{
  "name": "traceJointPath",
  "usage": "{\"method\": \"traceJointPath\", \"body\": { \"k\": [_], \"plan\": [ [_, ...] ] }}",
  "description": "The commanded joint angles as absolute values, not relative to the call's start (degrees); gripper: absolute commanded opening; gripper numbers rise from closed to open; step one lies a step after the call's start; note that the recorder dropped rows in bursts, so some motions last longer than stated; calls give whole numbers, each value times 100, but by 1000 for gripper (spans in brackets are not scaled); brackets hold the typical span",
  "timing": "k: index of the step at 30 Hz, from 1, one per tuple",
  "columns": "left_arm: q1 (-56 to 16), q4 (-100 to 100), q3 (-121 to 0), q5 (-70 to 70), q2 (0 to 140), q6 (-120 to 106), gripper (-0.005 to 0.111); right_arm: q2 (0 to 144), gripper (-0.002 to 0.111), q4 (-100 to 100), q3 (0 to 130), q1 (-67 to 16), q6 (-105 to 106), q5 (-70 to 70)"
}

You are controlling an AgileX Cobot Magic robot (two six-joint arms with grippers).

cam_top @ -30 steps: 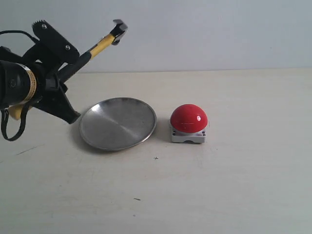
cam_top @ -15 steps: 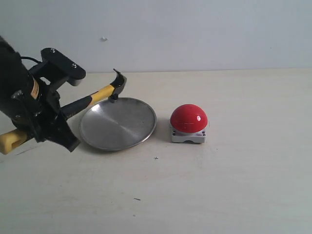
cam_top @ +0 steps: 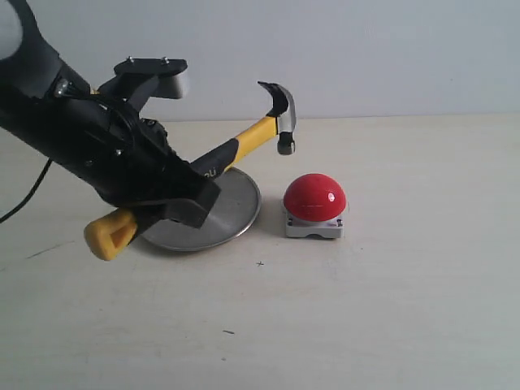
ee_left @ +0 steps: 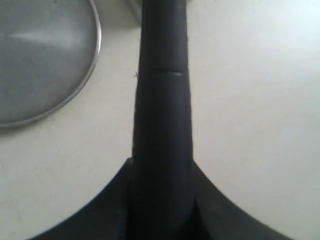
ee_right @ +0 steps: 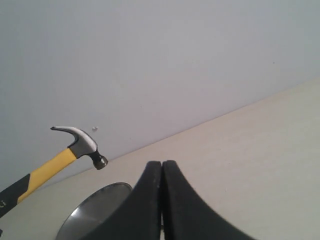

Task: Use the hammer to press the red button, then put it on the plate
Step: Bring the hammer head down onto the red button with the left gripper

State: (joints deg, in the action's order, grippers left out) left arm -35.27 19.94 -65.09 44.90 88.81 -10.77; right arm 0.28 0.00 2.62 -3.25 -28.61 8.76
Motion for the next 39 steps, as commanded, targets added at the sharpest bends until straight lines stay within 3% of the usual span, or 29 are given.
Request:
{"method": "traceJointPath", "body": {
  "k": [1,39],
  "plan": [
    [-3819,2213,-6610,3601,8946,-915,0,0,0,0,242,-335,-2855,841],
    [-4691,38,-6792,3339,9426,1475,0,0,0,0,242,-335,-2855,841]
  ]
}}
